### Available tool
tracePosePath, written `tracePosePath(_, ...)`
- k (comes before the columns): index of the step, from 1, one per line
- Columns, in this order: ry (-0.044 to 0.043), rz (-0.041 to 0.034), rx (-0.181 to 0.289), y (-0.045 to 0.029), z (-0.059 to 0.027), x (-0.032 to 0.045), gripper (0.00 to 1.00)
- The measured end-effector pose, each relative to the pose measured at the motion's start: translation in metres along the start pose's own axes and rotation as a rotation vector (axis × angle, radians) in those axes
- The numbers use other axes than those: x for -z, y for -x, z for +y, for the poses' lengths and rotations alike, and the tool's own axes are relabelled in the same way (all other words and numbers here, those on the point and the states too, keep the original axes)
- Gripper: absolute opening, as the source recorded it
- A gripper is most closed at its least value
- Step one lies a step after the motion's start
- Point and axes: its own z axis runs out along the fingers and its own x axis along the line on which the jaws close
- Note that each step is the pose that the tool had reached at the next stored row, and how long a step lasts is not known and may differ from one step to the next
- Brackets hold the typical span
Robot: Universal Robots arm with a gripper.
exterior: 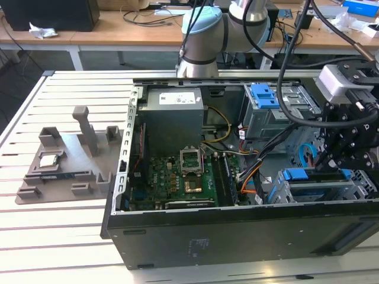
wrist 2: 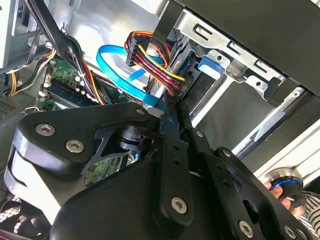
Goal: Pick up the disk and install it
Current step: 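Insert the second disk wire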
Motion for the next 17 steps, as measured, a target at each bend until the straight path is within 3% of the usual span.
tracePosePath(7,-0.0002,-0.0006,0.0,0.0,-0.0002,-0.0027,0.16)
tracePosePath(10,-0.0001,-0.0005,0.0,-0.0001,-0.0002,-0.0027,0.24)
tracePosePath(17,-0.0001,-0.0005,0.0,0.0026,0.0014,0.0217,0.24)
